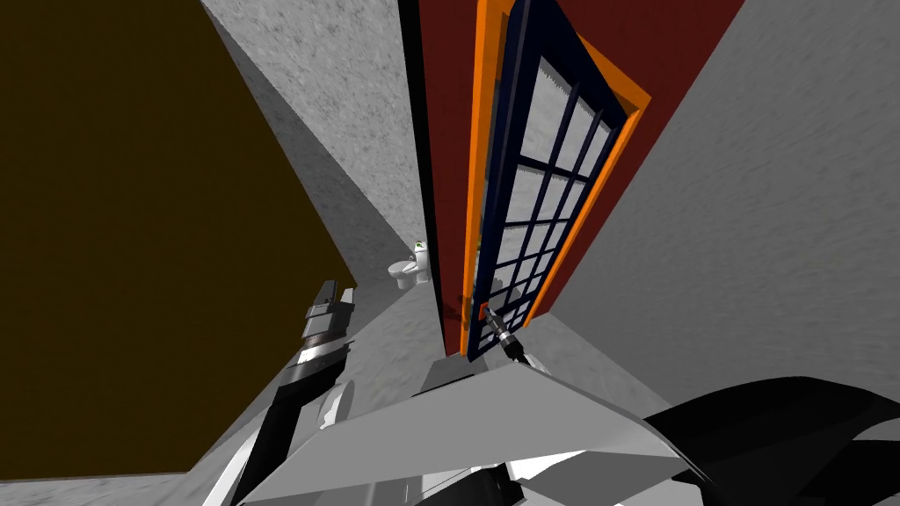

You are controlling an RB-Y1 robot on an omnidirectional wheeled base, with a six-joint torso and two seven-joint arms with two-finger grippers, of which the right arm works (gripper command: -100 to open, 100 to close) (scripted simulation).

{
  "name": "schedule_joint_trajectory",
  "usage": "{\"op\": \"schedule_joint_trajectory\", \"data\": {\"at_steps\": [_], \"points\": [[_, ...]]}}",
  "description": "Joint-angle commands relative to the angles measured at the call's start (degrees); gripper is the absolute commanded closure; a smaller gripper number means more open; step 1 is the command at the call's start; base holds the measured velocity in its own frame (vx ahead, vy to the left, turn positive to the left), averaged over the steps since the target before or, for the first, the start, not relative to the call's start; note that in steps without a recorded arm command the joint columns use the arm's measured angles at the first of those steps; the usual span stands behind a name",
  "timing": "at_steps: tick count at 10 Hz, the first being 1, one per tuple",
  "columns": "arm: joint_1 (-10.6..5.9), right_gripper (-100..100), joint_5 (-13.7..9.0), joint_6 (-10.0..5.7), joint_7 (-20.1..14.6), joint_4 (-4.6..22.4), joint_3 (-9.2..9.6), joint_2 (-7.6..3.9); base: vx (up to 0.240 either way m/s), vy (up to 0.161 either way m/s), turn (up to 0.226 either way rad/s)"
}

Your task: Pull the door open

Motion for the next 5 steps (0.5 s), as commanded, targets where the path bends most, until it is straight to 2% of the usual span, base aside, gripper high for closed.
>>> {"op": "schedule_joint_trajectory", "data": {"at_steps": [1, 4, 5], "points": [[0.11, 100, 0.3, 0.07, -2.9, 0.7, 1.34, 0.78, -0.035, 0.004, -0.010], [0.11, 100, 0.3, 0.07, -3.0, 0.7, 1.34, 0.78, -0.012, 0.000, -0.002], [-0.02, 100, 0.1, 0.06, -5.3, 0.7, 1.79, 0.75, -0.015, 0.001, -0.030]]}}
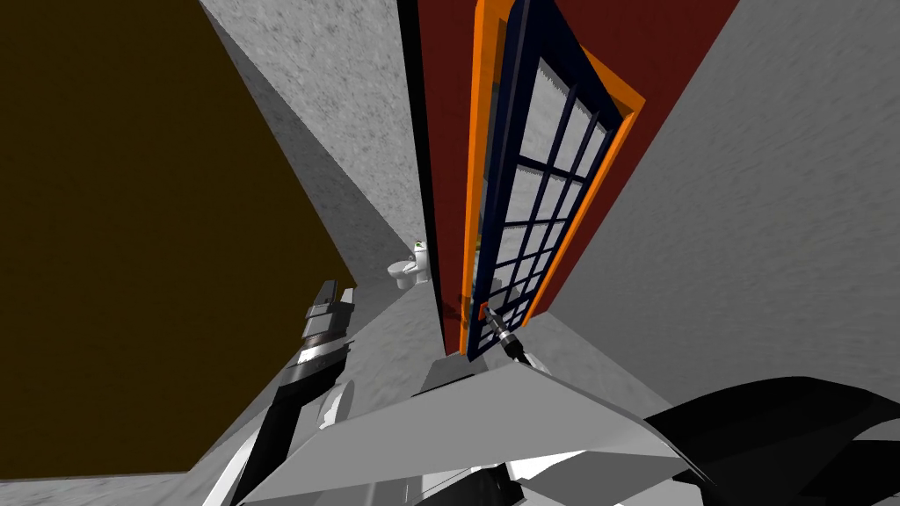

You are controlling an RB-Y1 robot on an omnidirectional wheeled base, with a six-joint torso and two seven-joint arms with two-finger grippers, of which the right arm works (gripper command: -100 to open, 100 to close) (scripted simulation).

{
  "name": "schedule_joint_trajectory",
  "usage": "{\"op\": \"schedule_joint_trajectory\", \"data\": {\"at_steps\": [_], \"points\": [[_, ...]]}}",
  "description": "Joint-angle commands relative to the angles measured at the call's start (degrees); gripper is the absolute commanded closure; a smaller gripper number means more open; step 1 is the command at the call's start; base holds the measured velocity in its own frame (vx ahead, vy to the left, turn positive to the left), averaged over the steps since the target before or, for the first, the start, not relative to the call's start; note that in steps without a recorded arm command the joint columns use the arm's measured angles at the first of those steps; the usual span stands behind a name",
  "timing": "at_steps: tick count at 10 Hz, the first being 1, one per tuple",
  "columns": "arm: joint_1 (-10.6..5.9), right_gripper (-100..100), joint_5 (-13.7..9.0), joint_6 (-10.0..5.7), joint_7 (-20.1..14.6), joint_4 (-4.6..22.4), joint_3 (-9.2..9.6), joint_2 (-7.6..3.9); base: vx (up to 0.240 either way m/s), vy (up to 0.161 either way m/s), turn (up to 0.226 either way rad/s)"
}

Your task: Pull the door open

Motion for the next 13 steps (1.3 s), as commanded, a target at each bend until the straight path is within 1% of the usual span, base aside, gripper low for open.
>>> {"op": "schedule_joint_trajectory", "data": {"at_steps": [1, 3, 4, 5, 6, 7, 8, 9, 10, 11, 12, 13], "points": [[-0.16, 100, 0.3, -0.64, -1.0, 1.6, 1.07, 1.18, -0.011, -0.007, -0.019], [-0.16, 100, 0.3, -0.64, -1.0, 1.1, 1.07, 1.18, -0.005, -0.006, 0.002], [-0.16, 100, 0.3, -0.64, -1.0, 1.6, 1.07, 1.18, 0.007, 0.001, 0.006], [-0.28, 100, 0.2, -0.65, -3.3, 1.7, 1.52, 1.16, -0.014, 0.002, -0.023], [-0.28, 100, 0.2, -0.65, -3.3, 1.4, 1.52, 1.16, -0.033, 0.001, -0.012], [-0.28, 100, 0.2, -0.65, -3.3, 1.7, 1.52, 1.16, -0.017, -0.008, -0.008], [-0.41, 100, 0.0, -0.65, -5.6, 1.8, 1.96, 1.13, -0.015, -0.003, -0.028], [-0.41, 100, 0.0, -0.65, -5.6, 1.8, 1.96, 1.13, -0.020, -0.007, -0.014], [-0.53, 100, -0.2, -0.66, -7.3, 1.8, 2.41, 1.10, -0.032, -0.004, -0.018], [-0.53, 100, -0.2, -0.66, -7.9, 1.8, 2.41, 1.10, -0.024, -0.002, -0.019], [-0.66, 100, -0.3, -0.66, -9.7, 1.9, 2.86, 1.08, -0.033, -0.008, -0.021], [-0.66, 100, -0.3, -0.66, -10.2, 1.9, 2.86, 1.08, -0.032, -0.018, -0.008]]}}
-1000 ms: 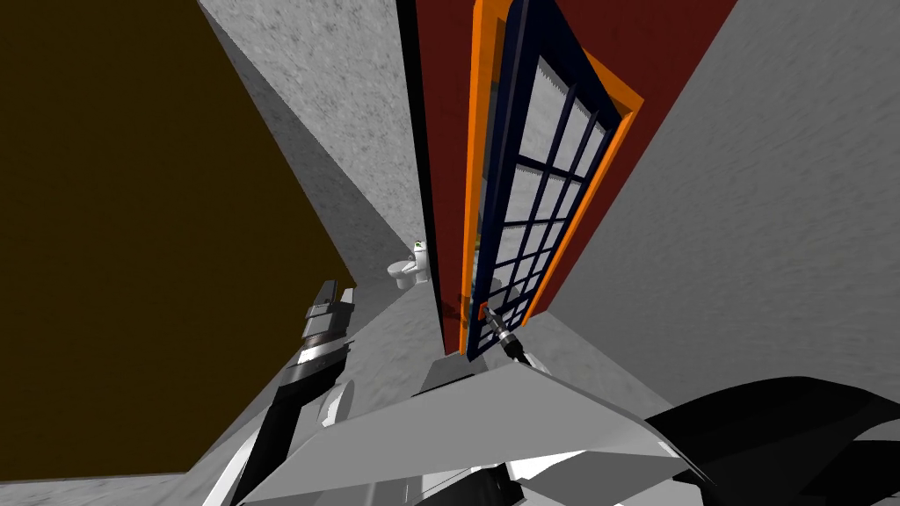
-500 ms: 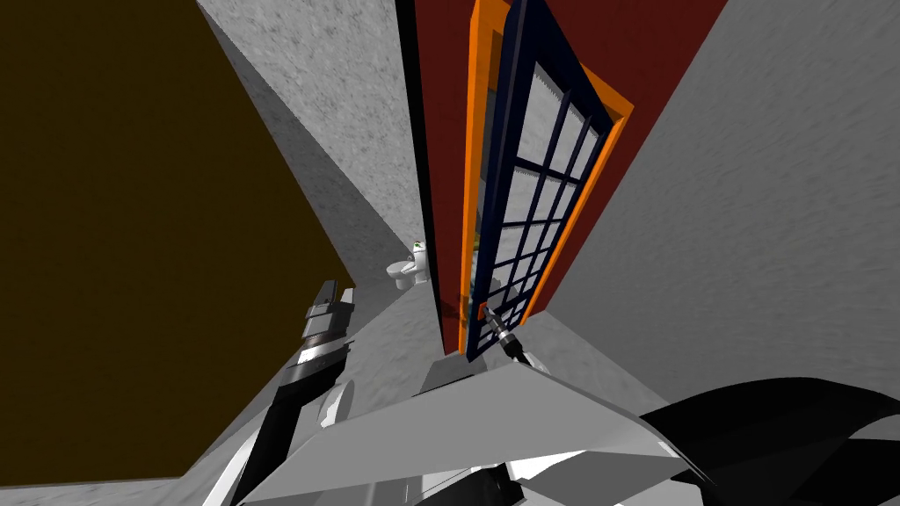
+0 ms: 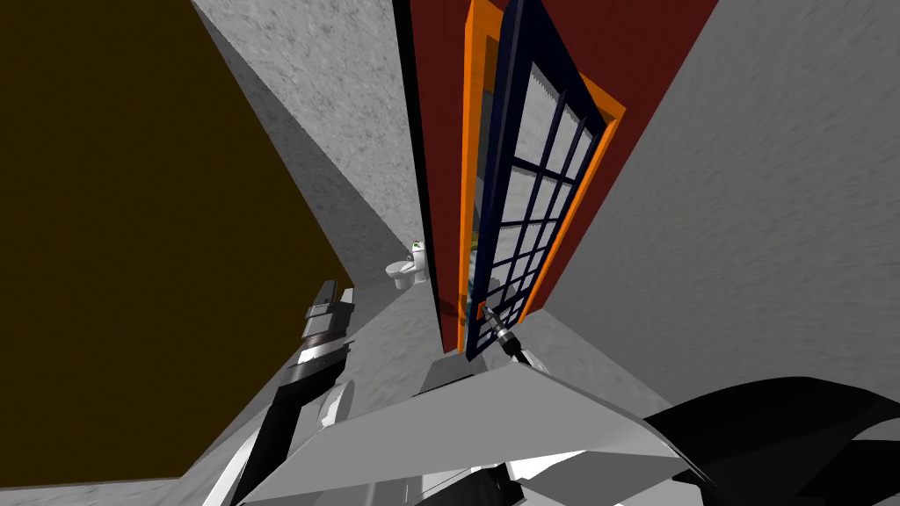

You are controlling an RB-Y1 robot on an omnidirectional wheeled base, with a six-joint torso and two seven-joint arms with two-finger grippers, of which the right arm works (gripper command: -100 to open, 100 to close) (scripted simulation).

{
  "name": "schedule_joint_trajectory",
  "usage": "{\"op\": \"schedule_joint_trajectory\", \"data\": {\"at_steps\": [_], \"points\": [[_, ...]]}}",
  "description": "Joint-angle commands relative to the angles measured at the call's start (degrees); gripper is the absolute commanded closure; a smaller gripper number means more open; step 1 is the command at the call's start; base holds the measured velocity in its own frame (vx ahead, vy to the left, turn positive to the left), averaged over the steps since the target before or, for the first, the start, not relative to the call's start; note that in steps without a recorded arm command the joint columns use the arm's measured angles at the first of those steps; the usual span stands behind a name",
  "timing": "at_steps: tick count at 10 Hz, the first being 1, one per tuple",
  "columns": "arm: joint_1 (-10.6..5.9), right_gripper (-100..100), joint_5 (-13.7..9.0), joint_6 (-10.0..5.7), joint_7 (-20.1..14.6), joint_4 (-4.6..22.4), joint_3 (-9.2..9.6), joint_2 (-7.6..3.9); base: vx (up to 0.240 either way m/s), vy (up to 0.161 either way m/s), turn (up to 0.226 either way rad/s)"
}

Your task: Pull the door open

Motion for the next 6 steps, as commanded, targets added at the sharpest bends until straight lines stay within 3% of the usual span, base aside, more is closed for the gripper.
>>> {"op": "schedule_joint_trajectory", "data": {"at_steps": [1, 6], "points": [[-0.39, 100, 0.4, -1.75, -0.2, 2.9, 0.99, 1.21, -0.004, -0.012, 0.004], [-0.53, 100, 0.2, -1.76, -2.5, 3.4, 1.50, 1.18, -0.009, -0.001, -0.009]]}}
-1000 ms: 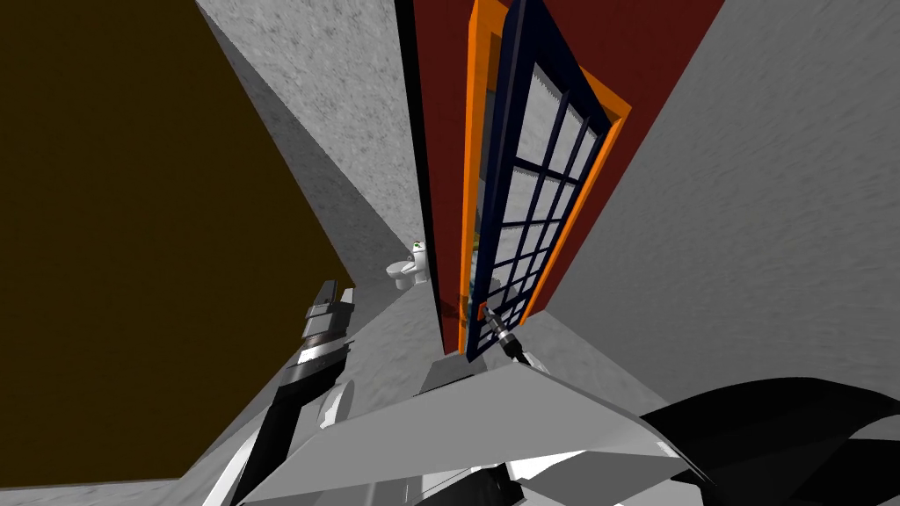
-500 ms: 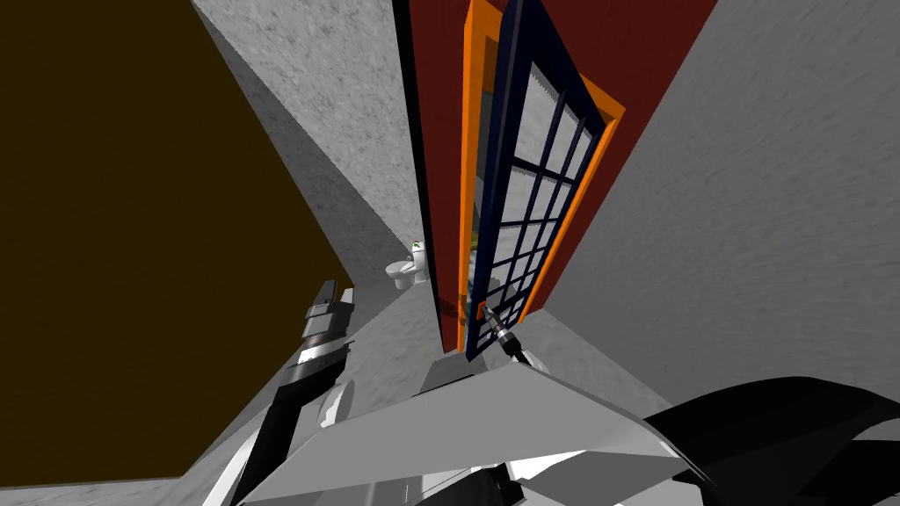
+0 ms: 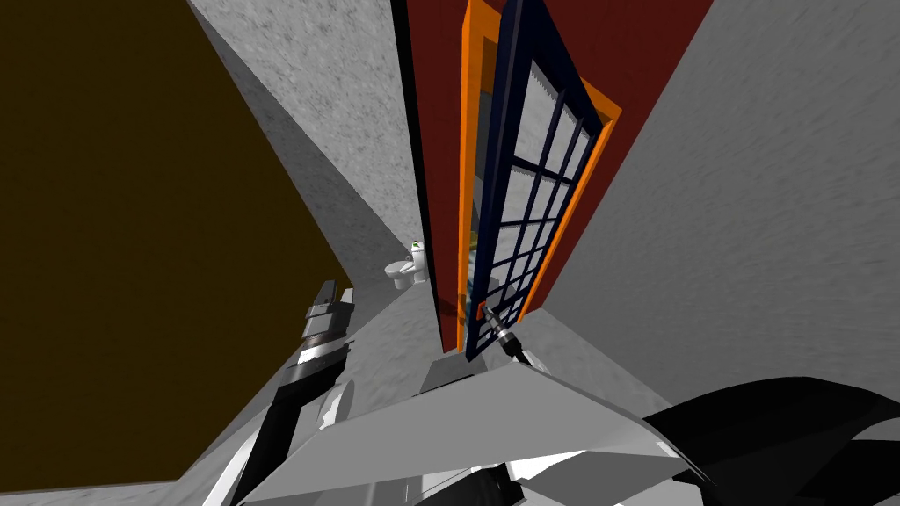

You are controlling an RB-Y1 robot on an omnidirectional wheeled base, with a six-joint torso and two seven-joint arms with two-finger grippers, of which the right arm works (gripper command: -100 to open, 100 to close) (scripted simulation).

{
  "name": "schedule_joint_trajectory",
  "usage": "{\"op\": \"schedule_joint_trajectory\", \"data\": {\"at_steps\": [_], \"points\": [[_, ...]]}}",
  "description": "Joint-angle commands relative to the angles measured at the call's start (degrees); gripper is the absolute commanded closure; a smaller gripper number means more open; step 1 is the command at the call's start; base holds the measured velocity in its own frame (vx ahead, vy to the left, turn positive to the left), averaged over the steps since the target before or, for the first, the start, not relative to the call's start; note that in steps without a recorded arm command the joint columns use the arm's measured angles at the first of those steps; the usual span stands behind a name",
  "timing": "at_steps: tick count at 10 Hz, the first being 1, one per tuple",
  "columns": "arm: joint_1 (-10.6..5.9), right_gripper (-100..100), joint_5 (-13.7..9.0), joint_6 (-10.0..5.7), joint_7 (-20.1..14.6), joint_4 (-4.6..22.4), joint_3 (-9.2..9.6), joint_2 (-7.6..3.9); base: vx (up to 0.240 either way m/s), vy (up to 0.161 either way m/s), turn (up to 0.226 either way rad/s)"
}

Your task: Pull the door open

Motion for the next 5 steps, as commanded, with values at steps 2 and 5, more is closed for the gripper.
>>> {"op": "schedule_joint_trajectory", "data": {"at_steps": [2, 5], "points": [[-0.30, 100, 0.6, -0.65, 0.2, 2.2, 1.28, 1.56, -0.003, -0.002, -0.012], [-0.45, 100, 0.4, -0.65, -2.2, 2.3, 1.80, 1.53, -0.010, -0.005, -0.014]]}}
